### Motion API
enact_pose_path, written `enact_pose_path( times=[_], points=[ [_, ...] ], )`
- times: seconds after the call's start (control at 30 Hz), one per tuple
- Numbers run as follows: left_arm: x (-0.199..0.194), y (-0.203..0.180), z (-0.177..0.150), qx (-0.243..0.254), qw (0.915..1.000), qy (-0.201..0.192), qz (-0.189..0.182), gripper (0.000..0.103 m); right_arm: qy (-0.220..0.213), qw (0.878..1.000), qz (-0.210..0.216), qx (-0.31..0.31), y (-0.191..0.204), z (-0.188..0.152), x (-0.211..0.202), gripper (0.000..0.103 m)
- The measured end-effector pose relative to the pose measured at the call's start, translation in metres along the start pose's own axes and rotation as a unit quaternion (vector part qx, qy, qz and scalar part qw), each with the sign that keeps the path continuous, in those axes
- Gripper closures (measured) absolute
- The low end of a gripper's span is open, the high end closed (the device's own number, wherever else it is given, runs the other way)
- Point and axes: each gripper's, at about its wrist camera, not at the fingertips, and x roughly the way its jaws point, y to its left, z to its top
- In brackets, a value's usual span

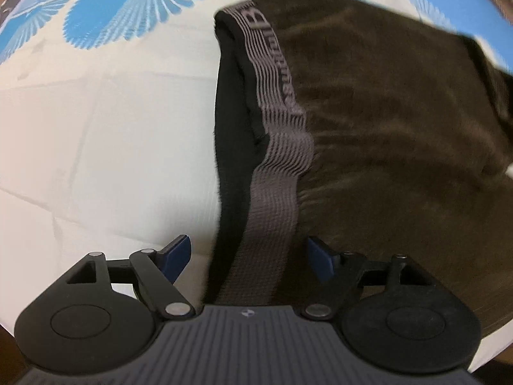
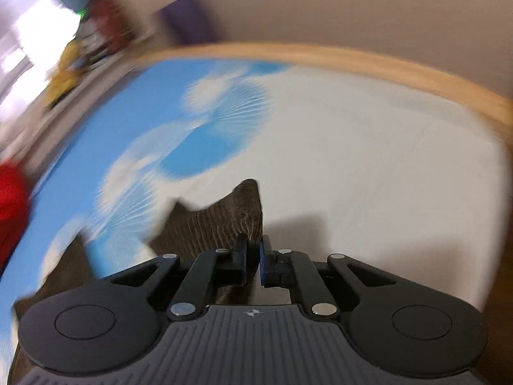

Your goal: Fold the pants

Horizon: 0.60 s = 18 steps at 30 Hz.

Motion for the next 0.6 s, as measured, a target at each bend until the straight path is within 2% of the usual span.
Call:
enact_pose_path(
  times=[0.07,0.13,0.27,0.3,0.33,0.37,0.47,0.53,0.6],
  points=[
    [0.006,-0.003,-0.007,0.02,0.9997,0.014,0.003,0.02,0.057,0.994,-0.071,0.056,-0.036,-0.009,0.015,0.096],
    [0.006,-0.006,-0.012,0.039,0.9991,0.015,0.002,0.02,0.093,0.987,-0.096,0.09,-0.058,-0.019,0.026,0.096],
    [0.008,-0.005,-0.022,0.053,0.9983,0.021,-0.01,0.02,0.099,0.991,-0.064,0.066,-0.053,-0.021,0.027,0.086],
    [0.008,-0.004,-0.024,0.053,0.9983,0.02,-0.013,0.02,0.098,0.992,-0.058,0.056,-0.052,-0.02,0.026,0.079],
    [0.009,-0.002,-0.025,0.052,0.9983,0.02,-0.017,0.022,0.098,0.993,-0.054,0.045,-0.047,-0.02,0.025,0.063],
    [0.01,-0.001,-0.026,0.053,0.9981,0.019,-0.024,0.029,0.098,0.993,-0.056,0.037,-0.045,-0.022,0.02,0.059],
    [0.008,-0.005,-0.033,0.078,0.9966,0.005,-0.027,0.042,0.075,0.993,-0.092,0.025,-0.037,-0.019,0.013,0.059],
    [0.003,-0.009,-0.037,0.101,0.9947,-0.006,-0.02,0.055,0.039,0.994,-0.104,0.02,-0.029,-0.014,0.005,0.059],
    [-0.01,-0.006,-0.039,0.095,0.9949,-0.02,-0.025,0.084,-0.007,0.994,-0.111,0.006,-0.019,-0.009,-0.012,0.059]
  ],
)
